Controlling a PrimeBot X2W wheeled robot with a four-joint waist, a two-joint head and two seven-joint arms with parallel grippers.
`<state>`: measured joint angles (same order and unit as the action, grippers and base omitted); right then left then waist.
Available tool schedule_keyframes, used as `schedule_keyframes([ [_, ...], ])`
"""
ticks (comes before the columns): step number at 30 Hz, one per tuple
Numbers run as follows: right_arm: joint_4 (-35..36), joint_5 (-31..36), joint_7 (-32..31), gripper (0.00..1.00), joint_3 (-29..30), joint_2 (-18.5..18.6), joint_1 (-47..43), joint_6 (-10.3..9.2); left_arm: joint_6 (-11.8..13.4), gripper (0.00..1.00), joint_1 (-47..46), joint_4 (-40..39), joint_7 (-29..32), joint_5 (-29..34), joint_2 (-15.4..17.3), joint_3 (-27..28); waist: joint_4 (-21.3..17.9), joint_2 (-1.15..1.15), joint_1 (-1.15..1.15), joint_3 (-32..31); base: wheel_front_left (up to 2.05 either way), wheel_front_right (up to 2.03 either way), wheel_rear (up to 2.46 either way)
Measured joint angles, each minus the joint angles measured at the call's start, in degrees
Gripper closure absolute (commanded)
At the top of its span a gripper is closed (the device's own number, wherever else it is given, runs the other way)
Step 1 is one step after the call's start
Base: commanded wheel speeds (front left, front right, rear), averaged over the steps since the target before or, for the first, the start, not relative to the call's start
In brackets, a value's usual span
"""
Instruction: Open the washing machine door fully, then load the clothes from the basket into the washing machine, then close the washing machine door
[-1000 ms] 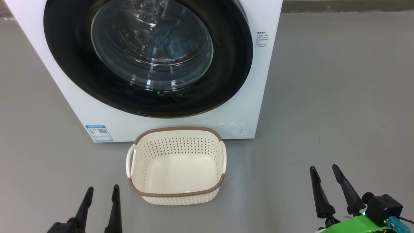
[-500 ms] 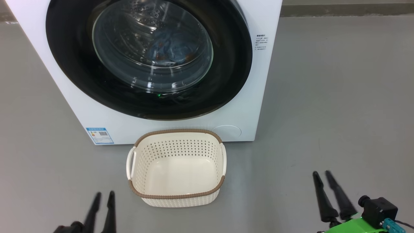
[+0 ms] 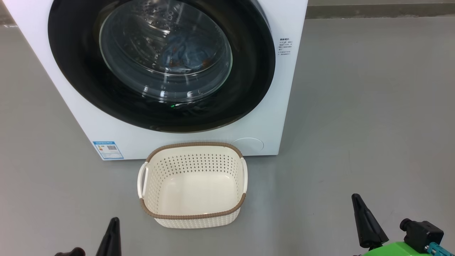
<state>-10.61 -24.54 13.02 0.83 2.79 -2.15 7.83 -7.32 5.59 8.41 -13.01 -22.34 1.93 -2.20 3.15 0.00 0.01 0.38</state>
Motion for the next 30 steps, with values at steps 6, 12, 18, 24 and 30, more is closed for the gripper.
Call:
schedule_keyframes([
  [6, -0.3, -3.7, -0.9, 1.0, 0.1, 0.0, 0.0, 0.0, 0.0, 1.0, -0.1, 0.5, 1.0, -4.0, 0.2, 0.0, -0.2, 0.0, 0.0, 0.0, 0.0, 0.0, 0.0],
  [12, -0.5, -7.4, -1.9, 1.0, 0.3, 0.0, 0.0, 0.0, 0.0, 1.0, -0.4, 0.9, 1.8, -7.8, 0.3, 0.2, -0.3, 0.0, 0.0, 0.0, 0.0, 0.0, 0.0],
  [18, -0.7, -11.1, -3.0, 1.0, 0.7, 0.1, 0.1, 0.0, 0.0, 1.0, -1.2, 1.2, 2.5, -11.7, 0.4, 0.3, -0.5, 0.0, 0.0, 0.0, 0.0, 0.0, 0.0],
  [24, -1.0, -14.7, -3.7, 1.0, 1.0, 0.1, 0.2, 0.0, 0.0, 1.0, -1.2, 1.5, 3.4, -15.4, 0.5, 0.4, -0.7, 0.0, 0.0, 0.0, 0.0, 0.0, 0.0],
  [30, -1.3, -18.3, -4.5, 1.0, 1.4, 0.1, 1.0, 0.0, 0.0, 1.0, -1.7, 1.9, 4.4, -19.2, 0.7, 0.6, -0.8, 0.0, 0.0, -0.1, 0.0, 0.0, 0.0],
])
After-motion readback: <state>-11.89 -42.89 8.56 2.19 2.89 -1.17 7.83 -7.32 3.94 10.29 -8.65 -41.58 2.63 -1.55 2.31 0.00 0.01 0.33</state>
